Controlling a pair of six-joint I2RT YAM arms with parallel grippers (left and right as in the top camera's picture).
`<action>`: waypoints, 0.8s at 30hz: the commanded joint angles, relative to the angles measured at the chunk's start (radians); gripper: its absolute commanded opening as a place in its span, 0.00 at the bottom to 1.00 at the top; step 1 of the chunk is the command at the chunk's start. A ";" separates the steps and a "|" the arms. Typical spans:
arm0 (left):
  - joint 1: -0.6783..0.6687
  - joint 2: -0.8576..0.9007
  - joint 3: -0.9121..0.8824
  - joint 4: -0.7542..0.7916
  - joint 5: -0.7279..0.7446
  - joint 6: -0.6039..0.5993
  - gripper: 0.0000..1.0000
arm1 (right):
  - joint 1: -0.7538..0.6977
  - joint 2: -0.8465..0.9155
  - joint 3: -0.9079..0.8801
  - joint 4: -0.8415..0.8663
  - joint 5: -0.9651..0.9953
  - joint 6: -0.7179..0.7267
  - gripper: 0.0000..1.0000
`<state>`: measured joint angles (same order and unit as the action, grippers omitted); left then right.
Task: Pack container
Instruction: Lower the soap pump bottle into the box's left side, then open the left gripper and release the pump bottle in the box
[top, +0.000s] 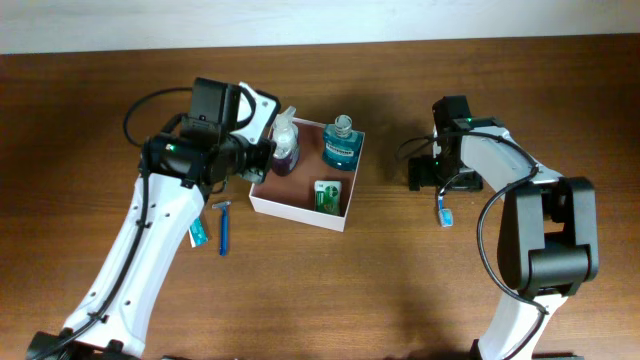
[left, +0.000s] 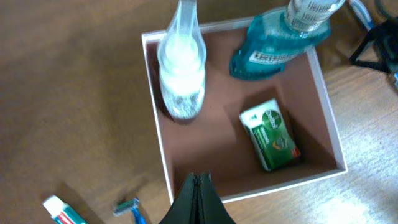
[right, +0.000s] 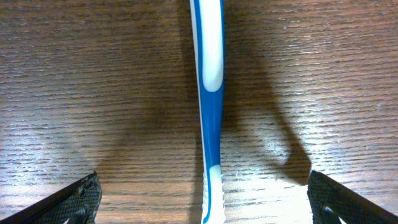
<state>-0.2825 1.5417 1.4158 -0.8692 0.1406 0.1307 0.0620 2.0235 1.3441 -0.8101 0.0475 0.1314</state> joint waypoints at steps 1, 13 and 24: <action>-0.006 -0.003 -0.074 -0.005 -0.003 -0.064 0.01 | 0.002 0.042 -0.035 -0.003 0.031 0.000 0.98; -0.010 -0.003 -0.234 0.048 0.005 -0.143 0.01 | 0.002 0.042 -0.035 -0.003 0.031 0.000 0.99; -0.058 -0.003 -0.335 0.250 0.000 -0.143 0.01 | 0.002 0.042 -0.035 -0.003 0.031 0.000 0.99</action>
<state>-0.3412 1.5429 1.0889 -0.6281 0.1413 -0.0013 0.0620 2.0235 1.3441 -0.8101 0.0471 0.1314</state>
